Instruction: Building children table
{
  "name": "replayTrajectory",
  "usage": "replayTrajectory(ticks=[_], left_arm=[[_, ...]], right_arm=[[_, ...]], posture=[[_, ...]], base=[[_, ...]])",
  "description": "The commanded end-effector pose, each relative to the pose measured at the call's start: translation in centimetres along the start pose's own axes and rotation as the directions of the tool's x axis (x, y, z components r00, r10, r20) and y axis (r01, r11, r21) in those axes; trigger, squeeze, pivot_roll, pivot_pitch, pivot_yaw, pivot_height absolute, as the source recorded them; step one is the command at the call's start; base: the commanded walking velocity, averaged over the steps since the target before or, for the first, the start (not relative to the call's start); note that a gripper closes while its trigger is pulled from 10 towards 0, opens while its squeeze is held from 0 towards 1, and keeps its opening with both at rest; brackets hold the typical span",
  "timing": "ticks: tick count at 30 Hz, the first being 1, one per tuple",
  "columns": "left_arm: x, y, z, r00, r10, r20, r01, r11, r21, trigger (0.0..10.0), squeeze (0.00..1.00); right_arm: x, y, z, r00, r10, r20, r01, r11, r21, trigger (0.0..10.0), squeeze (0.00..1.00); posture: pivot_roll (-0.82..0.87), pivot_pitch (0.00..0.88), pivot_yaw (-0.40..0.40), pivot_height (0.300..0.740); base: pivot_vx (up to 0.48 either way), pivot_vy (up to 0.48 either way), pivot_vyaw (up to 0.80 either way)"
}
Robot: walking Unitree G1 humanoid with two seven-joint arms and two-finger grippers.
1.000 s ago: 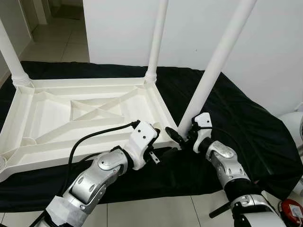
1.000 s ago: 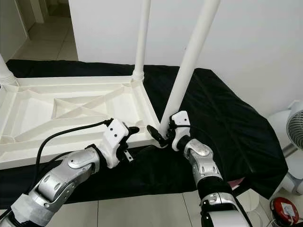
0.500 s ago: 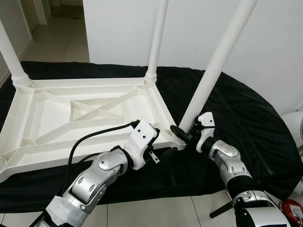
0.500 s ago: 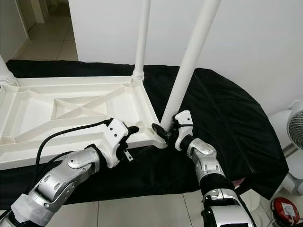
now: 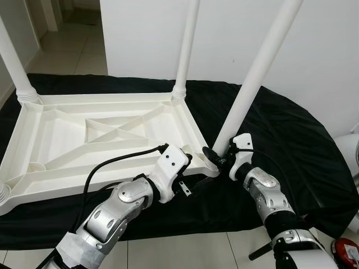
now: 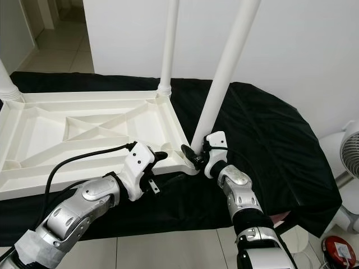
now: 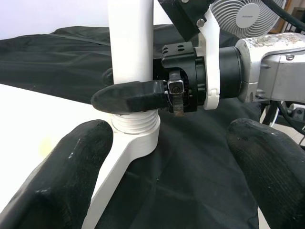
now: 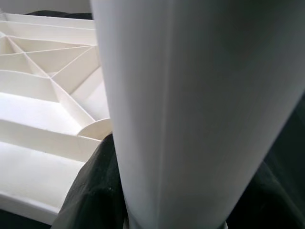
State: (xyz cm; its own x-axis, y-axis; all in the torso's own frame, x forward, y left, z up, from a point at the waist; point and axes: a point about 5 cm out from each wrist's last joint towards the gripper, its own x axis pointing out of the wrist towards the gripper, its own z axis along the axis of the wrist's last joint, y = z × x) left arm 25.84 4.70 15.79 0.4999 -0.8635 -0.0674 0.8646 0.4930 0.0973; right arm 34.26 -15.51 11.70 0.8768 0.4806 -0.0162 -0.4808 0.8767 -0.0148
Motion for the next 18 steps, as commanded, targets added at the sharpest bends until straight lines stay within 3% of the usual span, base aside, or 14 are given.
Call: replayTrajectory(ticks=[1, 4, 7, 9, 10, 13, 18], left_arm=[[0.1, -1.0, 0.0, 0.99, -0.142, -0.001, 0.142, 0.99, 0.0, 10.0, 0.0], [0.0, -1.2, -0.1, 0.989, -0.144, -0.003, 0.144, 0.99, -0.002, 10.0, 0.0], [0.0, -1.3, -0.1, 0.989, -0.145, -0.003, 0.145, 0.989, -0.002, 10.0, 0.0], [0.0, -1.3, -0.2, 0.989, -0.146, -0.003, 0.146, 0.989, -0.005, 10.0, 0.0], [0.0, -1.3, -0.2, 0.989, -0.146, -0.003, 0.146, 0.989, -0.005, 10.0, 0.0], [0.1, -1.3, -0.2, 0.989, -0.15, -0.005, 0.15, 0.989, -0.003, 10.0, 0.0], [0.1, -1.3, -0.2, 0.988, -0.154, -0.004, 0.154, 0.988, -0.001, 10.0, 0.0]], right_arm=[[-0.8, -0.5, -1.5, 0.992, -0.096, -0.087, 0.098, 0.995, 0.011, 10.0, 0.0], [-1.0, -0.1, -1.4, 0.967, -0.241, -0.082, 0.246, 0.967, 0.062, 10.0, 0.0], [-1.1, 0.2, -1.4, 0.956, -0.281, -0.081, 0.287, 0.954, 0.081, 10.0, 0.0], [-1.6, 1.2, -1.4, 0.908, -0.412, -0.081, 0.418, 0.903, 0.099, 10.0, 0.0], [-1.6, 1.2, -1.4, 0.908, -0.412, -0.081, 0.418, 0.903, 0.099, 10.0, 0.0], [-2.4, 2.6, -1.6, 0.824, -0.557, -0.1, 0.565, 0.818, 0.108, 10.0, 0.0], [-2.5, 3.6, -1.3, 0.792, -0.602, -0.105, 0.611, 0.782, 0.124, 10.0, 0.0]], posture=[[0.0, 0.0, -0.106, 0.74], [0.0, 0.0, -0.114, 0.74], [0.0, 0.0, -0.114, 0.74], [0.0, 0.0, -0.114, 0.74], [0.0, 0.0, -0.114, 0.74], [-0.01, 0.0, -0.113, 0.74], [-0.01, 0.0, -0.113, 0.74]], base=[[0.0, 0.0, 0.0], [0.0, 0.0, 0.0], [0.0, 0.0, 0.0], [0.0, 0.0, 0.0], [0.0, 0.0, 0.0], [0.0, 0.0, 0.0], [0.0, 0.0, 0.0]])
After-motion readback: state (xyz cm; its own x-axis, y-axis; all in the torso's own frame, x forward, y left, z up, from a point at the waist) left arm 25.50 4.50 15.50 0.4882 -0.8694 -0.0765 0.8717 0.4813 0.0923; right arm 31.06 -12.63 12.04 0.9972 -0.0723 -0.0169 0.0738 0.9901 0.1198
